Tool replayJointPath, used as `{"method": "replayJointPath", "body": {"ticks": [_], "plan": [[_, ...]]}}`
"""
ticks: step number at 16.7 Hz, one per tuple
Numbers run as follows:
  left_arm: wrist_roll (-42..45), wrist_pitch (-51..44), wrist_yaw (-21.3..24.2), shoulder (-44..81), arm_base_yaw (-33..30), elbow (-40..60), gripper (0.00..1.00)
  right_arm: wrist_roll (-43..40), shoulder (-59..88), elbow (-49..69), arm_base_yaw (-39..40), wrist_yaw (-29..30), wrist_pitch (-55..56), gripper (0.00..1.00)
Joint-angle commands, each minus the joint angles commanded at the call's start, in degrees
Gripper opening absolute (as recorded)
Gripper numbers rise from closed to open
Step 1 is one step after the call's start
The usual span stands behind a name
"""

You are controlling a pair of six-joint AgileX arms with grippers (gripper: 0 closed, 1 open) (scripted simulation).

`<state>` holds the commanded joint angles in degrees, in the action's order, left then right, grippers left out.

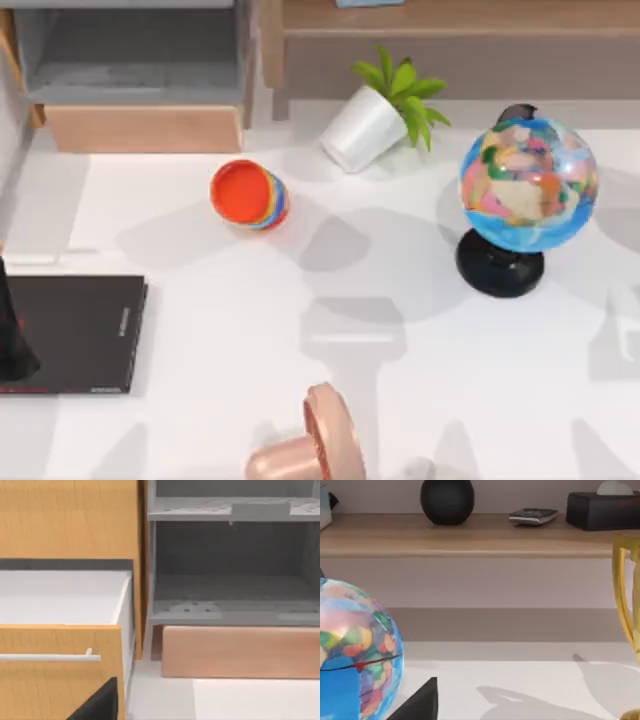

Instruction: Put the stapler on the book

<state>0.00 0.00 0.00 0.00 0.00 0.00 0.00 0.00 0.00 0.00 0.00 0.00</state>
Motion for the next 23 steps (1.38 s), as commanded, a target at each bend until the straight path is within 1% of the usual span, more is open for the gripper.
{"method": "replayJointPath", "body": {"ticks": [3,5,7,10,12,15,19,23], "plan": [[0.1,-0.5,-0.1,0.5,0.1,0.4,1.00,0.0,0.0,0.0,0.0,0.0,0.0,1.00],[0.4,-2.8,-0.4,3.2,0.7,2.6,1.00,0.0,0.0,0.0,0.0,0.0,0.0,1.00],[0.9,-7.1,-0.9,8.5,1.7,6.9,1.00,0.0,0.0,0.0,0.0,0.0,0.0,1.00],[1.5,-15.5,-1.8,20.6,4.0,17.0,1.00,0.0,0.0,0.0,0.0,0.0,0.0,1.00],[1.6,-22.1,-2.4,31.7,5.8,26.1,1.00,0.0,0.0,0.0,0.0,0.0,0.0,1.00],[1.3,-32.5,-3.0,52.0,8.7,42.1,1.00,0.0,0.0,0.0,0.0,0.0,0.0,1.00],[-0.1,-46.6,-3.8,80.6,12.5,66.7,1.00,0.0,0.0,0.0,0.0,0.0,0.0,1.00],[-1.6,-59.2,-4.7,103.5,15.6,92.6,1.00,0.0,0.0,0.0,0.0,0.0,0.0,1.00]]}}
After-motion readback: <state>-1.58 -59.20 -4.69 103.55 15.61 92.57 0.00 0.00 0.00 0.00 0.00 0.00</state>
